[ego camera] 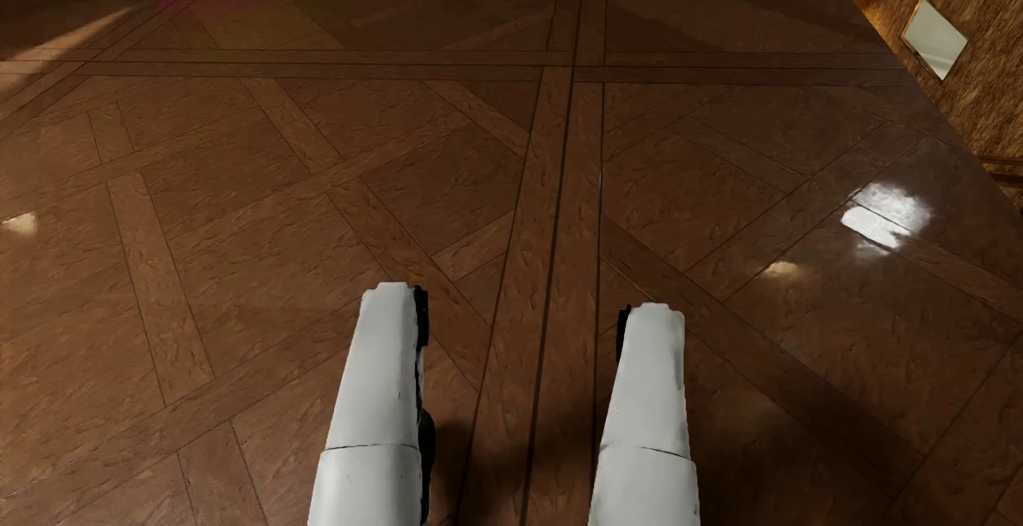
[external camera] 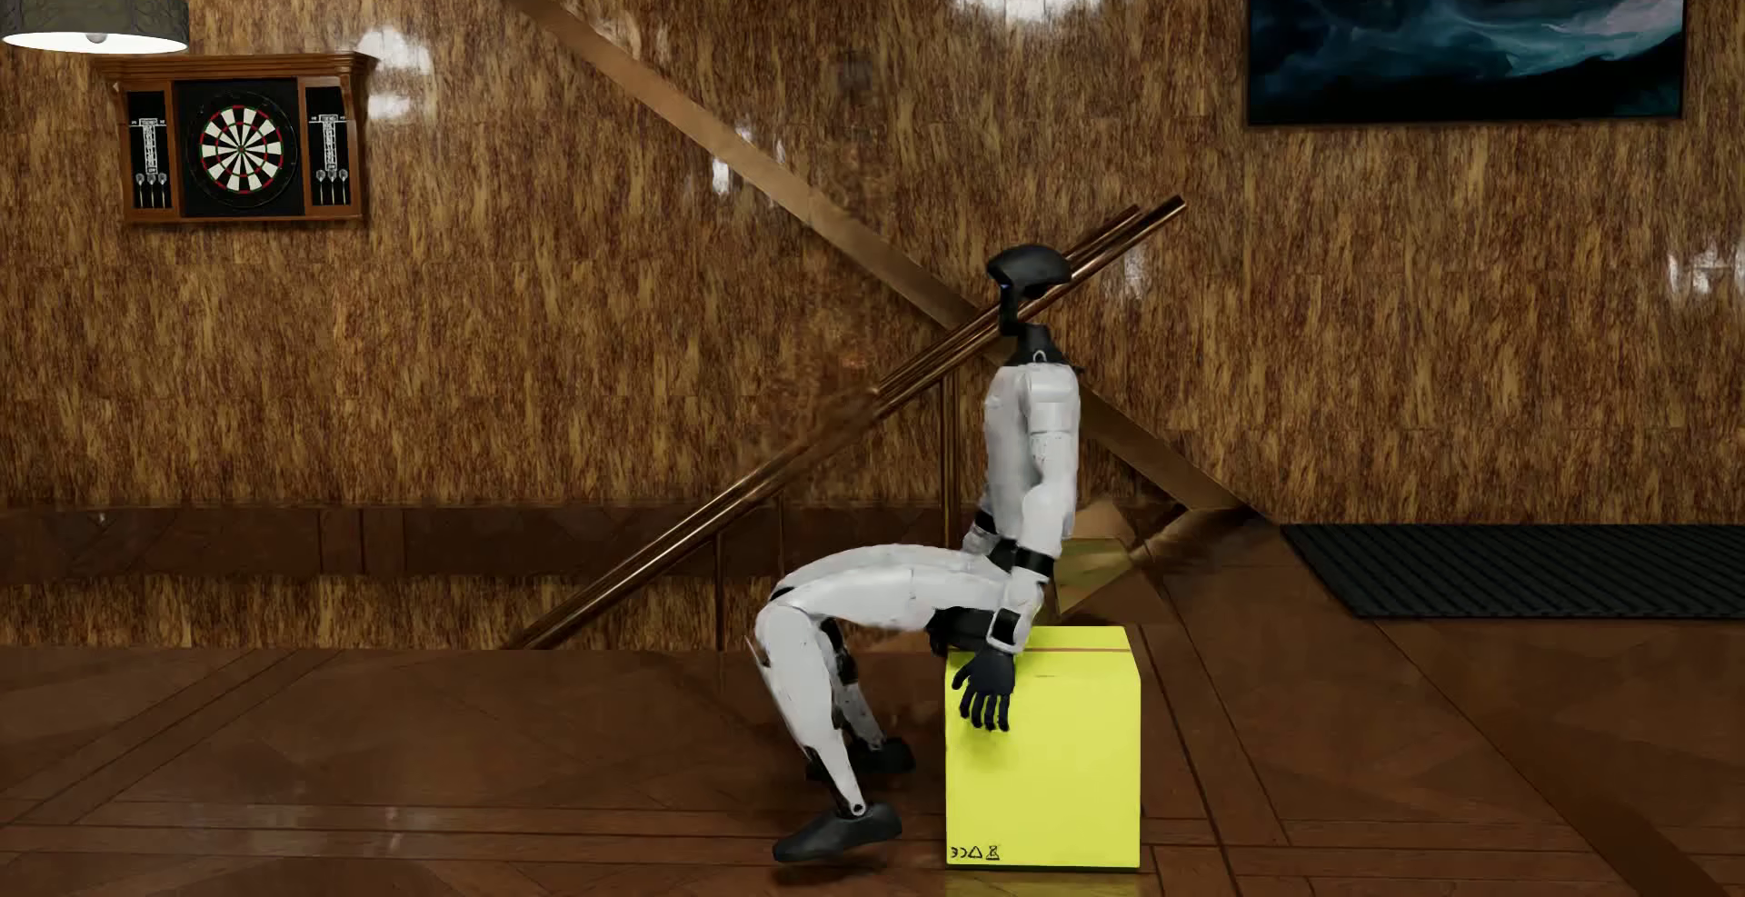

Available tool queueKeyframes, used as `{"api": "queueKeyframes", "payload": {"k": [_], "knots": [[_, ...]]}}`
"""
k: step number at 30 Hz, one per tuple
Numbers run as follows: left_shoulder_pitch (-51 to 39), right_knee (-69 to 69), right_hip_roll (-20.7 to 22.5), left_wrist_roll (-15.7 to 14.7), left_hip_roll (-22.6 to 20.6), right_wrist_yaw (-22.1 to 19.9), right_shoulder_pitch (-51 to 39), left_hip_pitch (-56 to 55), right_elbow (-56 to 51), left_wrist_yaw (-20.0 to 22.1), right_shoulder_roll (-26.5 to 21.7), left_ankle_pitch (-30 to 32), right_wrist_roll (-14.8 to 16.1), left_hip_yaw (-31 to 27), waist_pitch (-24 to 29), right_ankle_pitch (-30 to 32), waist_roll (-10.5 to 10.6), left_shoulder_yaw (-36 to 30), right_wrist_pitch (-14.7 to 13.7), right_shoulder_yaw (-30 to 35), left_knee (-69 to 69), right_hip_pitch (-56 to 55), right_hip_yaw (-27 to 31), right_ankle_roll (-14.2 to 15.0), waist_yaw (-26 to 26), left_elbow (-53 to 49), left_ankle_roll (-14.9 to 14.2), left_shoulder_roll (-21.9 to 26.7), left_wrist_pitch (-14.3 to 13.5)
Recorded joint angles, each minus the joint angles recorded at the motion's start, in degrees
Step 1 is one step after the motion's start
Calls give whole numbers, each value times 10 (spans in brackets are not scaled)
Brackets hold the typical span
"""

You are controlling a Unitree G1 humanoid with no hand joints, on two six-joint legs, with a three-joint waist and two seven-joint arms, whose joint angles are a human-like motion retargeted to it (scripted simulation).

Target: Stand up from the yellow box

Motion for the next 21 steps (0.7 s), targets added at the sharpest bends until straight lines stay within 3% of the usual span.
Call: {"api": "queueKeyframes", "payload": {"k": [3,7,13,21], "knots": [[19,1,-2,6,-4,6,22,6,-52,-22,1,3,12,0,-1,1,0,0,-9,-9,-2,1,2,0,1,-35,-1,-7,-7],[-2,0,1,6,-9,10,-1,13,-80,-12,-8,5,-16,1,-1,3,3,-20,-24,19,-5,5,3,-3,0,-52,3,-12,-12],[-36,2,2,-4,-11,-23,-44,21,-55,5,-9,4,-8,2,10,-1,6,-43,-15,36,-5,10,4,-3,-4,-63,5,-4,-12],[-62,7,11,-19,0,-16,-46,-21,-98,8,-22,-4,7,-1,53,-26,5,-37,-14,19,-2,-37,13,-7,-7,-100,-7,2,-10]]}}
